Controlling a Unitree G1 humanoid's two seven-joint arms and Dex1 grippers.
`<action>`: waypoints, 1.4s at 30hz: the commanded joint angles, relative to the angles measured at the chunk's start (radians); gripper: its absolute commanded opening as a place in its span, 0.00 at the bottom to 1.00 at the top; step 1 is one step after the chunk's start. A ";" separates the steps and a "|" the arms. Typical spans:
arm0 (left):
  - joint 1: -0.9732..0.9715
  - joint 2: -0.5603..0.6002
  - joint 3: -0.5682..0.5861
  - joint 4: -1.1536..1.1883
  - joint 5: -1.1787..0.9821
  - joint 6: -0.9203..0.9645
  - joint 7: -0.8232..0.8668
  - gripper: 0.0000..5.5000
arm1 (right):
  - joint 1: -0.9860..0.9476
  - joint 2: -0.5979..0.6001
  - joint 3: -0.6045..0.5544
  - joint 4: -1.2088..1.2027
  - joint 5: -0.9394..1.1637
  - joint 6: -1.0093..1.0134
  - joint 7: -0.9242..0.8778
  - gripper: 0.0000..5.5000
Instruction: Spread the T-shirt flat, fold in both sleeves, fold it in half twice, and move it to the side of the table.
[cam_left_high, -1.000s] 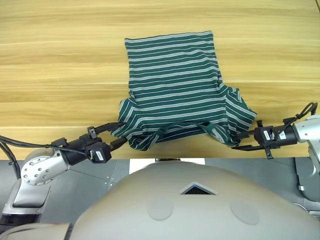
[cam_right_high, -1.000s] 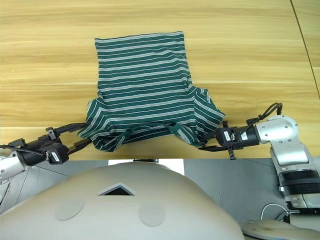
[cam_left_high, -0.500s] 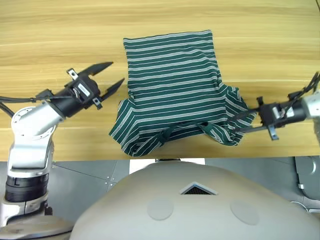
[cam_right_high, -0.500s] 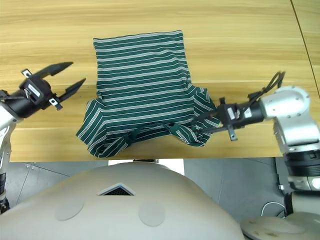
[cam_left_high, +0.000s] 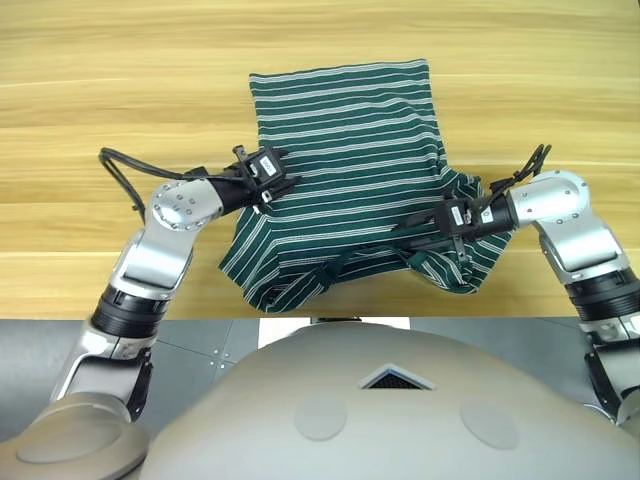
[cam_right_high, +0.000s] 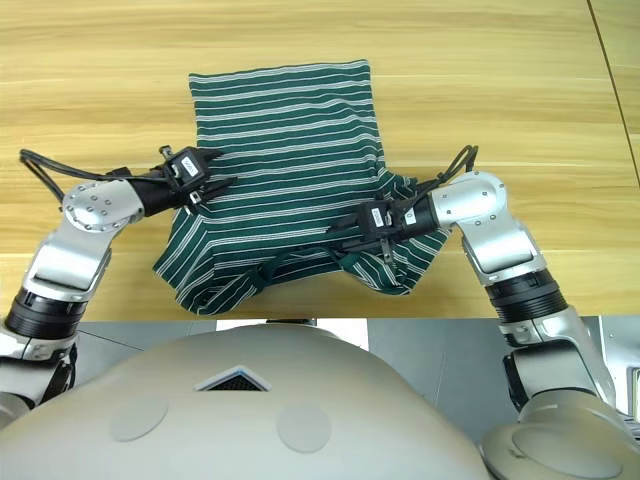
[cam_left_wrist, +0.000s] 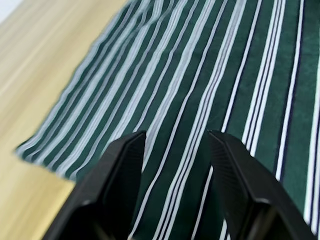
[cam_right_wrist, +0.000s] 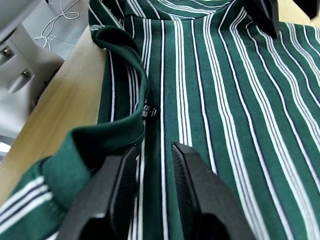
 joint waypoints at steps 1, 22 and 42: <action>-0.078 -0.039 -0.019 0.072 0.001 0.066 -0.010 0.39 | 0.053 -0.072 0.000 -0.070 0.005 -0.025 0.038 0.24; -0.334 -0.149 0.141 0.479 -0.099 0.200 -0.014 0.39 | 0.186 -0.246 0.024 0.042 -0.048 -0.082 0.101 0.24; -0.364 -0.206 0.340 0.326 -0.292 0.232 0.003 0.39 | -0.123 -0.320 -0.042 -0.146 0.456 0.262 0.224 0.24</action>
